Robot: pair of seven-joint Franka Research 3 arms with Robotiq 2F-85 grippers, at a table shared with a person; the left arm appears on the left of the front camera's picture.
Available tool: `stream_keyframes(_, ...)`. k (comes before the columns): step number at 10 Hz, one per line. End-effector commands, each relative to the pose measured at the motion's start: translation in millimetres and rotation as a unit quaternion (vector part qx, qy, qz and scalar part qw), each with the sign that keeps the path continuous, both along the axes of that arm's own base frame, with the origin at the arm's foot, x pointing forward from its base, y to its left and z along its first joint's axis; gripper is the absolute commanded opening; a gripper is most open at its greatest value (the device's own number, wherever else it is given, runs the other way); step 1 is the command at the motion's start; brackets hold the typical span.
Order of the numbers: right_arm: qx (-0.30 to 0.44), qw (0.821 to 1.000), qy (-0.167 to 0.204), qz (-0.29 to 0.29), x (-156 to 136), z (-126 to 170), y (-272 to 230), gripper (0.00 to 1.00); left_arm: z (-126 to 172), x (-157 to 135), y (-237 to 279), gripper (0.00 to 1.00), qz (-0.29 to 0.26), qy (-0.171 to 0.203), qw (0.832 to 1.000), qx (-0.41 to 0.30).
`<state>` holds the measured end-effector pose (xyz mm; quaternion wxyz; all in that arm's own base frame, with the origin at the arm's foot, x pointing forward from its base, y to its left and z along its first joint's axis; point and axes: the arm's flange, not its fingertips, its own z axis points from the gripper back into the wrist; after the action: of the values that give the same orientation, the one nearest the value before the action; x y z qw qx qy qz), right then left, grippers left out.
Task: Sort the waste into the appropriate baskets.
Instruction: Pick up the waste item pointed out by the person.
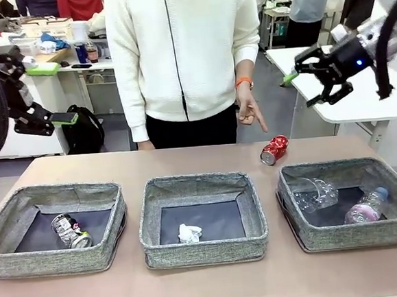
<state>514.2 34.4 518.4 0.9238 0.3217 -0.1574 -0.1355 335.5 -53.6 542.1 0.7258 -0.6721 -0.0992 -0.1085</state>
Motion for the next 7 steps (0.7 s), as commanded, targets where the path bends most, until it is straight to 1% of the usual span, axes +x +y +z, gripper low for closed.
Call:
stream_keyframes(1,-0.214,0.960,0.096,-0.151,25.2,-10.4,5.5,1.00,2.3,-1.2,-1.6,1.00,0.000,0.001,1.000,-0.014)
stream_keyframes(2,-0.112,0.985,0.058,-0.122,13.5,-5.4,6.4,1.00,2.3,-1.2,-1.6,1.00,0.000,0.001,1.000,-0.014)
stream_keyframes(3,-0.067,0.997,-0.005,-0.042,17.5,-7.2,-3.7,1.00,2.3,-1.2,-1.6,1.00,0.000,0.001,1.000,-0.014)
stream_keyframes(4,-0.105,0.991,0.006,-0.081,23.8,-13.7,-5.2,1.00,2.3,-1.2,-1.6,1.00,0.000,0.001,1.000,-0.014)
stream_keyframes(5,-0.166,0.980,0.058,-0.098,17.3,-16.0,1.5,1.00,2.3,-1.2,-1.6,1.00,0.000,0.001,1.000,-0.014)
stream_keyframes(6,-0.192,0.970,0.115,-0.095,28.8,-27.2,5.4,1.00,2.3,-1.2,-1.6,1.00,0.000,0.001,1.000,-0.014)
stream_keyframes(7,-0.182,0.967,0.162,-0.078,40.5,-34.8,7.1,1.00,2.3,-1.2,-1.6,1.00,0.000,0.001,1.000,-0.014)
